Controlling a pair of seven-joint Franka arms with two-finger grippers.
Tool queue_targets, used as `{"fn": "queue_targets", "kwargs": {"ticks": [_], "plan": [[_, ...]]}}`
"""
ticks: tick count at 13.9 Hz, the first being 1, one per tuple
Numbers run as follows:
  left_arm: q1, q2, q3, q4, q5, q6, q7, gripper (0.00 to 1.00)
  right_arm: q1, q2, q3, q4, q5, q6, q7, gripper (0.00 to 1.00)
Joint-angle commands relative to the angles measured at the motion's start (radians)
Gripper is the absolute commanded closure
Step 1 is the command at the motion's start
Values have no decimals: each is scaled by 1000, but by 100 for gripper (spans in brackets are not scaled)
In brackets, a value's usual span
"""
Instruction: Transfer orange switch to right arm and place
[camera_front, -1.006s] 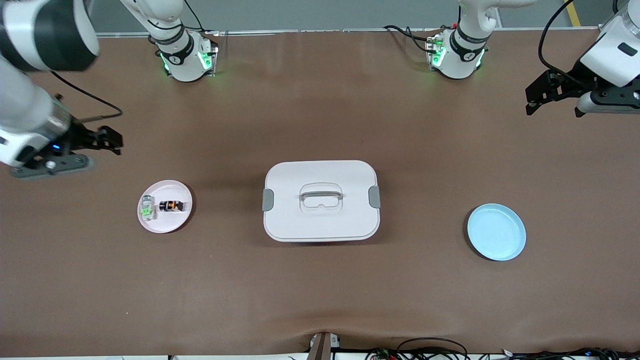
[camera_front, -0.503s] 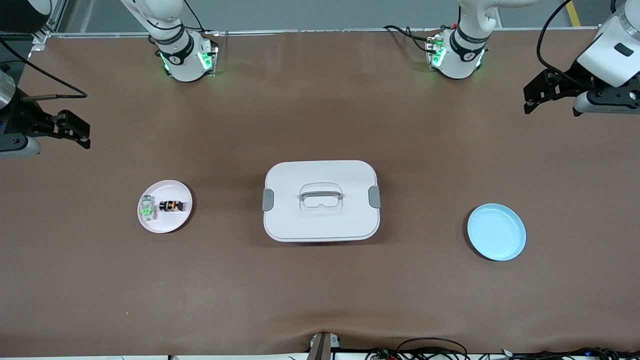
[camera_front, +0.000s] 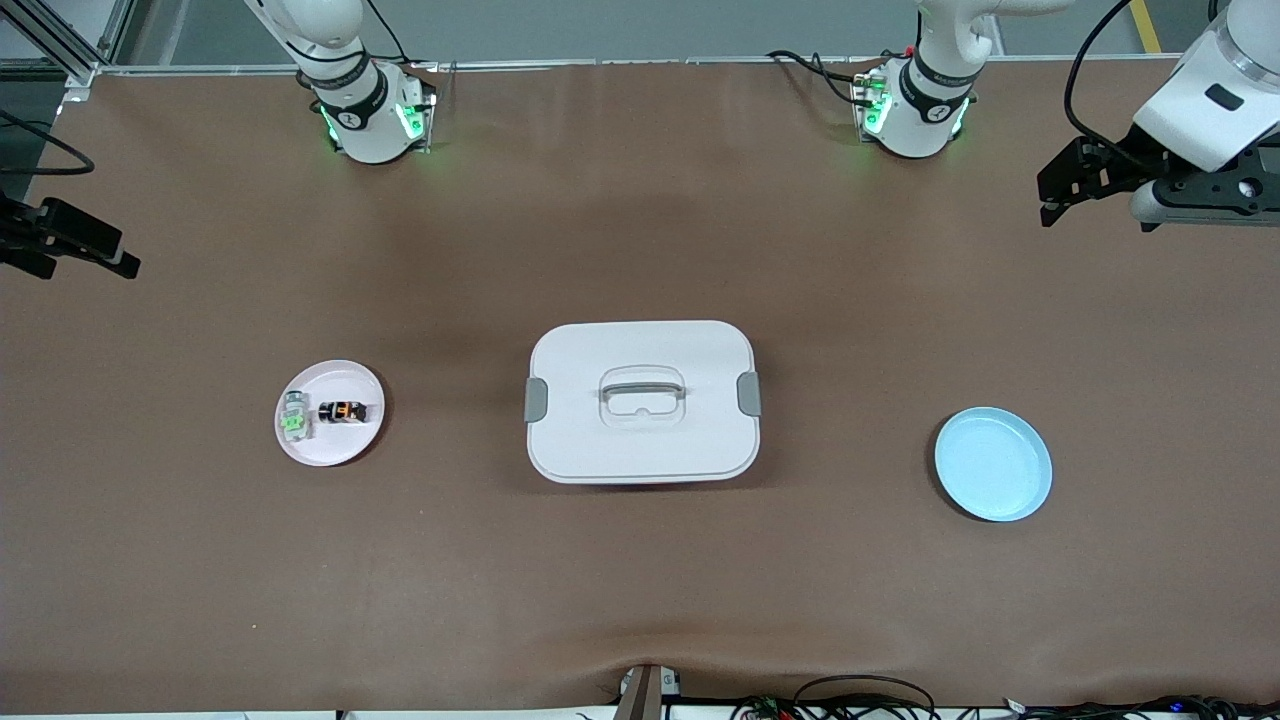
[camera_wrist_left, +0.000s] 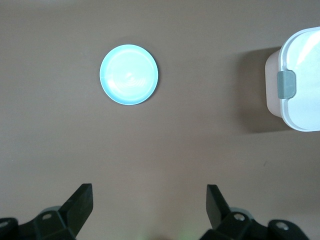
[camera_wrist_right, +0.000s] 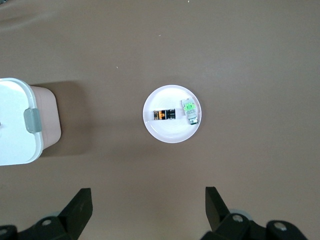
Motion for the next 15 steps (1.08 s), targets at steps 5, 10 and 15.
{"fn": "queue_targets", "kwargs": {"ticks": [5,10,15], "plan": [[22,-29,0,-25,4,9,13,0,18,6,18,19,-34,-64,25,0],[52,-29,2,-27,4,23,21,0,254,-1,-237,16,-28,-64,41,0],[50,-30,0,-31,4,23,21,0,455,-11,-482,10,-2,-66,28,0]]}}
